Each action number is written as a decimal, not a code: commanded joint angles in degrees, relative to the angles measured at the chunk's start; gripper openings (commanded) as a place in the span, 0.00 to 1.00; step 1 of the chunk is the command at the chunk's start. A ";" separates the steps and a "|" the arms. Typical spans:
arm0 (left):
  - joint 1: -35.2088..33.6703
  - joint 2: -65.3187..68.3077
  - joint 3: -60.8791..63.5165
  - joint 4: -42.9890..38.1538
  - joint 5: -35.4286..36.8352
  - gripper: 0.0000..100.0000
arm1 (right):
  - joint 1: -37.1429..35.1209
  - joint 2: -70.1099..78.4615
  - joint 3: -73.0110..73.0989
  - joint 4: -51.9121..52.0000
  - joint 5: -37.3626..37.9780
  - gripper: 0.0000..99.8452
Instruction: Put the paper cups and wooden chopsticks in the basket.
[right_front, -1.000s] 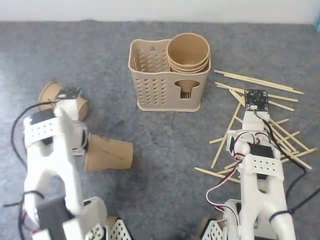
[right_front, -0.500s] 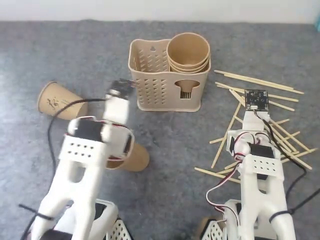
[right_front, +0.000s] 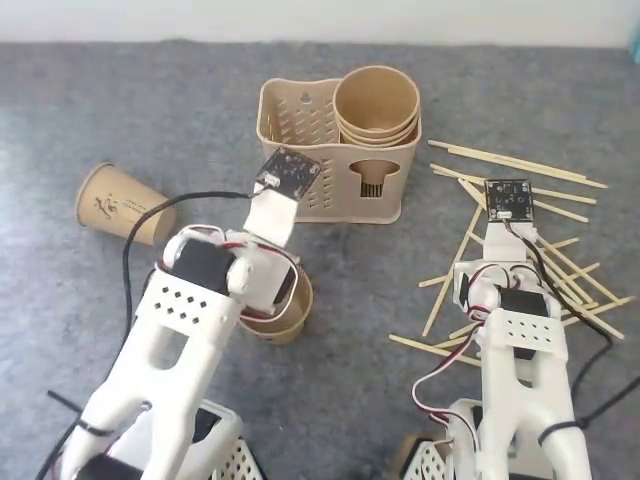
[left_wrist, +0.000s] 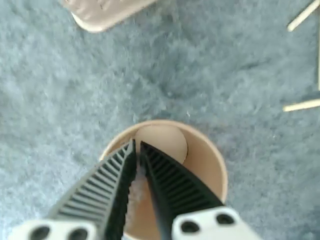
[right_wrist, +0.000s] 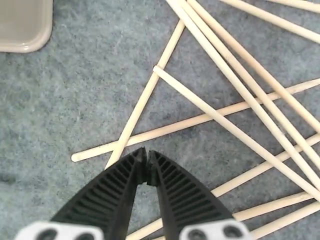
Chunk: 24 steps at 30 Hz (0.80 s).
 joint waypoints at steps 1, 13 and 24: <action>-0.09 -1.32 -5.58 1.14 -0.26 0.01 | 0.40 -1.71 -0.26 -1.19 1.23 0.01; -18.02 -1.23 -10.51 8.18 -9.67 0.24 | 0.22 -1.71 -0.26 -1.19 1.32 0.01; -16.18 -1.23 8.40 -3.96 -12.92 0.25 | 0.13 -1.54 -0.26 -1.19 1.32 0.01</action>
